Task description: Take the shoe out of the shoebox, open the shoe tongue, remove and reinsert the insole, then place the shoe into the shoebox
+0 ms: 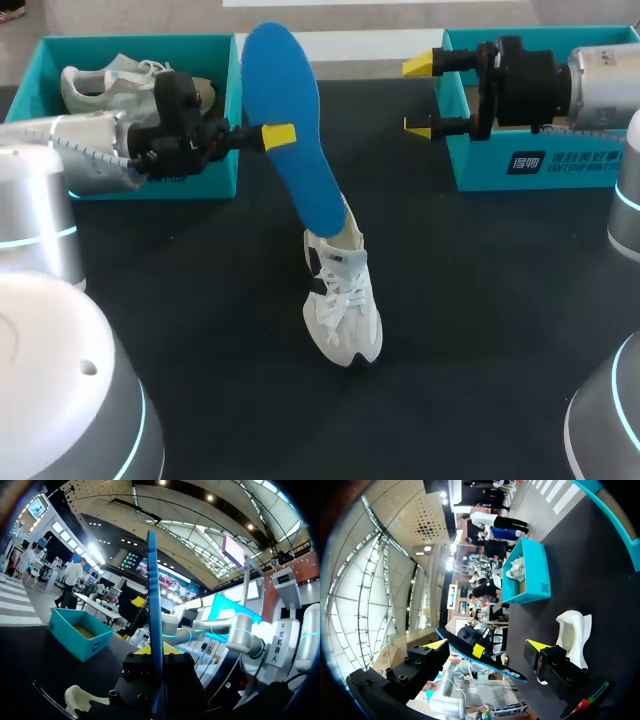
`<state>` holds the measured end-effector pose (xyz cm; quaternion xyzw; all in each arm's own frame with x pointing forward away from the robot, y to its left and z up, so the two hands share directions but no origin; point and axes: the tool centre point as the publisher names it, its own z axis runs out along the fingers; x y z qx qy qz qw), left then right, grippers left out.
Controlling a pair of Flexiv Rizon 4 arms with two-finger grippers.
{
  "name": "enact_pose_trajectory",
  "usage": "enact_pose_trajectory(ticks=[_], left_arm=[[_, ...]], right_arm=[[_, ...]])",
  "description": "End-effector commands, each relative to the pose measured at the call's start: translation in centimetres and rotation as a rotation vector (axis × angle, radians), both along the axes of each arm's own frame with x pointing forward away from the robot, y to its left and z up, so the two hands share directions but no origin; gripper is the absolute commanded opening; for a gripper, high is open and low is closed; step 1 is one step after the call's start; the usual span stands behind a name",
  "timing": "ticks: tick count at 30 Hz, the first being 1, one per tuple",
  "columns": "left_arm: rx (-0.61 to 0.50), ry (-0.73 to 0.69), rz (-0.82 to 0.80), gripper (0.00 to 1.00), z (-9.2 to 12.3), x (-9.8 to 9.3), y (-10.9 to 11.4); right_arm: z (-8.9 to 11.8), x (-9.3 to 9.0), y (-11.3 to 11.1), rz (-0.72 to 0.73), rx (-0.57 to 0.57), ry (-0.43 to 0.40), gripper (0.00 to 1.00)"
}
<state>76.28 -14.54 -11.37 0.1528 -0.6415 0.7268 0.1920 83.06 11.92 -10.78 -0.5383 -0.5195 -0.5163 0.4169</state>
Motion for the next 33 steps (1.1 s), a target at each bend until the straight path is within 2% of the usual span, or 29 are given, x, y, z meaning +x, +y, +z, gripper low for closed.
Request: enact_pose_trajectory(ticks=[1,8,19,21,29,32,33], left_arm=[[0.094,0.191,-0.085,0.0,0.5,0.2,0.4],[0.118,0.342,-0.121,0.0,-0.1,0.2,0.4],[0.217,0.746,-0.198,0.0,-2.4,-0.3,0.5],[0.231,0.754,-0.207,0.0,-2.9,-0.2,0.7],[0.172,0.755,-0.241,0.0,-5.3,0.4,0.4],[0.188,0.758,-0.243,0.0,-5.9,0.5,0.2],[0.19,0.778,-0.252,0.0,-6.1,0.5,0.1]], right_arm=[[0.0,0.0,0.1,-0.003,-0.001,0.0,1.0],[0.0,0.0,0.1,-0.003,-0.001,0.0,1.0],[0.0,0.0,0.1,-0.003,-0.001,0.0,1.0],[0.0,0.0,0.1,-0.003,-0.001,0.0,1.0],[0.0,0.0,0.1,-0.003,-0.001,0.0,1.0],[0.0,0.0,0.1,-0.003,-0.001,0.0,1.0],[-0.2,-0.3,0.4,-0.01,-0.034,-0.007,1.0]])
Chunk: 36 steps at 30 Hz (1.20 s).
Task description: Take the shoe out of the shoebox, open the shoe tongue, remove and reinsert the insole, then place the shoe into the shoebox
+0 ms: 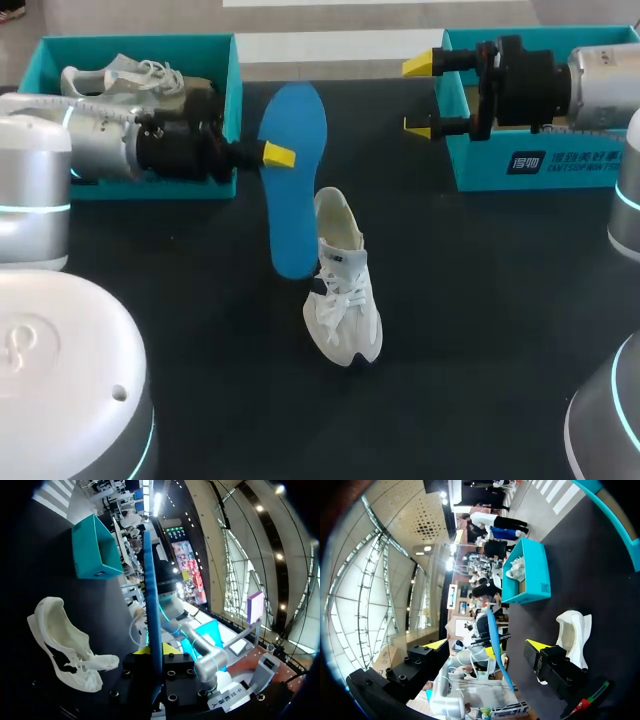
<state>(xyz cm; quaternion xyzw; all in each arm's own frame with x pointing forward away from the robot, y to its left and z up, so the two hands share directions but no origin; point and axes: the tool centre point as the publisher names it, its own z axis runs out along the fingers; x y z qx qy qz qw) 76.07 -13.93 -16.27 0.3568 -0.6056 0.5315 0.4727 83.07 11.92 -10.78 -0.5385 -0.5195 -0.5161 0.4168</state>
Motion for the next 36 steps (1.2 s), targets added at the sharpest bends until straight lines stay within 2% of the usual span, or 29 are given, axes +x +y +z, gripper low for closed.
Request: enact_pose_trajectory(ticks=[1,2,5,9,14,19,23,25,29,36], left_arm=[[-0.007,0.049,-0.026,0.0,-1.2,0.6,-0.5],[0.002,0.072,-0.026,0.0,-1.3,0.6,-0.5],[0.017,0.141,-0.037,0.0,-1.6,0.7,-0.4],[0.017,0.172,-0.027,0.0,-2.0,0.9,-0.4],[0.016,0.196,-0.018,0.0,-2.5,1.5,-0.6],[0.021,0.203,-0.02,0.0,-3.3,1.7,-1.1],[0.02,0.202,-0.033,0.0,-3.5,1.5,-1.5],[0.024,0.198,-0.036,0.0,-3.7,1.4,-1.7],[0.048,0.203,-0.043,0.0,-3.9,1.4,-1.8],[0.048,0.203,-0.043,0.0,-3.9,1.4,-1.8]], right_arm=[[-0.2,-0.6,0.7,-0.017,-0.06,-0.011,1.0],[-0.3,-0.7,0.8,-0.025,-0.074,-0.014,1.0],[-0.1,-1.7,1.5,-0.065,-0.215,-0.034,1.0],[0.0,-3.3,2.2,-0.125,-0.331,-0.088,1.0],[0.0,-4.7,3.2,-0.155,-0.464,-0.109,1.0],[-0.1,-5.3,5.1,-0.124,-0.674,-0.086,1.0],[0.0,-5.4,6.2,-0.12,-0.787,-0.075,1.0],[-0.2,-5.3,6.7,-0.097,-0.838,-0.055,1.0],[-1.0,-5.2,7.7,-0.126,-1.02,0.004,1.0],[-1.0,-5.2,7.7,-0.126,-1.02,0.004,1.0]])
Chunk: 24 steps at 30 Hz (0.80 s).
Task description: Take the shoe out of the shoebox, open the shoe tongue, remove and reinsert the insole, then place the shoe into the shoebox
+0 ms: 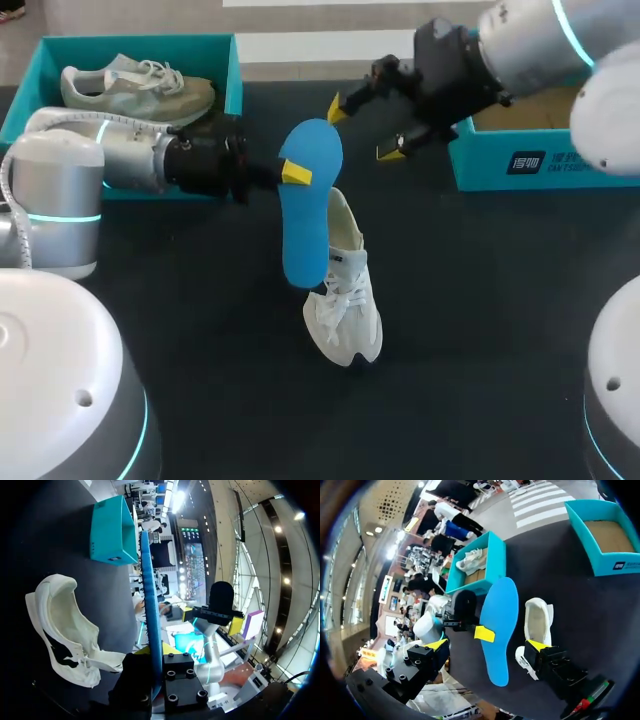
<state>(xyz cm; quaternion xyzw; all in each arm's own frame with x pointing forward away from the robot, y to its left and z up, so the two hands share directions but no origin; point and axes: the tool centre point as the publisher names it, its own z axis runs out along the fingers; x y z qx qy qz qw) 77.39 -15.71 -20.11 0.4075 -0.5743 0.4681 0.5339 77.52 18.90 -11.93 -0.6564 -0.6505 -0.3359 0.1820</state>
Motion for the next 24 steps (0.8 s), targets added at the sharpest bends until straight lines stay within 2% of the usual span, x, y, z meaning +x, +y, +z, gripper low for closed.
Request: enact_pose_trajectory(ticks=[1,7,11,13,16,18,24], left_arm=[[0.0,0.0,-0.002,0.0,-0.1,0.1,0.0],[0.0,0.0,-0.002,0.0,-0.1,0.1,0.0],[0.0,0.0,-0.002,0.0,-0.1,0.1,0.0],[0.0,0.0,-0.002,0.0,-0.1,0.1,0.0],[0.0,0.0,-0.002,0.0,-0.1,0.1,0.0],[0.0,0.0,-0.002,0.0,-0.1,0.1,0.0],[0.0,0.0,-0.002,0.0,-0.1,0.1,0.0]], right_arm=[[0.1,0.3,0.7,-0.069,-0.33,0.032,1.0],[0.1,0.3,0.7,-0.069,-0.33,0.032,1.0],[0.7,0.6,2.0,-0.084,-0.573,0.022,1.0],[0.6,0.6,2.4,-0.096,-0.626,0.003,1.0],[0.5,0.7,2.8,-0.082,-0.665,-0.02,1.0],[0.5,0.6,3.1,-0.077,-0.726,-0.006,1.0],[0.0,0.4,3.7,-0.067,-0.772,0.024,1.0]])
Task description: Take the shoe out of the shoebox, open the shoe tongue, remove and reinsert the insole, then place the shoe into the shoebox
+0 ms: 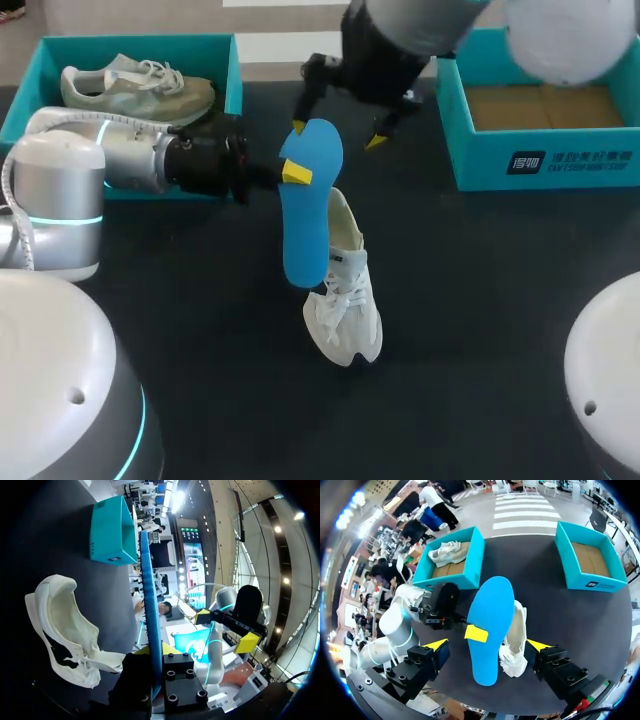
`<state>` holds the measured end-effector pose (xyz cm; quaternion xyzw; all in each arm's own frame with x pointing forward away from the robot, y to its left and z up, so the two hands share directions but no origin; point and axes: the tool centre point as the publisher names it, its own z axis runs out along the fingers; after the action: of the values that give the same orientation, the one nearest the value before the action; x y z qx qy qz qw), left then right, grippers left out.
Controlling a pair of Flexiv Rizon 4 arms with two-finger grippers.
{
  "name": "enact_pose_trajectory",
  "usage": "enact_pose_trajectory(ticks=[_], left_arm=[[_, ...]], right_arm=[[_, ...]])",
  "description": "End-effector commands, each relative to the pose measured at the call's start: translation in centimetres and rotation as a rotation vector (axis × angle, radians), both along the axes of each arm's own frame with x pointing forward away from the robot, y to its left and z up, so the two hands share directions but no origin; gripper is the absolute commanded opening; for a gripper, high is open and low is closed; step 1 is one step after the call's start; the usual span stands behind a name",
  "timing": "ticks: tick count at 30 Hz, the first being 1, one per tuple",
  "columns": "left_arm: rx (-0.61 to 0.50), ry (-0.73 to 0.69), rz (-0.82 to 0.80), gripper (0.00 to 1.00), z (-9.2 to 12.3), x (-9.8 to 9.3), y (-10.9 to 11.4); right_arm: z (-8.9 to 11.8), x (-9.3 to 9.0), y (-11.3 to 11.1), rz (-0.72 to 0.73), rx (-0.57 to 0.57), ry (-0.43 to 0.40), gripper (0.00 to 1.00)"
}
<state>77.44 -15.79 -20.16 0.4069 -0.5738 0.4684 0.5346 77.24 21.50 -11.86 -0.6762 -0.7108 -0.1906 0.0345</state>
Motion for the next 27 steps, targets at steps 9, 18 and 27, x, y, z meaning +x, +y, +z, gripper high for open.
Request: enact_pose_trajectory(ticks=[9,18,27], left_arm=[[0.002,-0.001,-0.001,0.0,-0.03,0.0,0.04],[0.002,-0.001,-0.001,0.0,-0.03,0.0,0.04],[0.002,-0.001,-0.001,0.0,-0.03,0.0,0.04]], right_arm=[[-0.7,1.04,1.85,-0.097,-0.336,0.036,1.0],[-0.75,1.13,1.84,-0.122,-0.332,0.04,1.0],[-0.75,1.13,1.84,-0.122,-0.332,0.04,1.0]])
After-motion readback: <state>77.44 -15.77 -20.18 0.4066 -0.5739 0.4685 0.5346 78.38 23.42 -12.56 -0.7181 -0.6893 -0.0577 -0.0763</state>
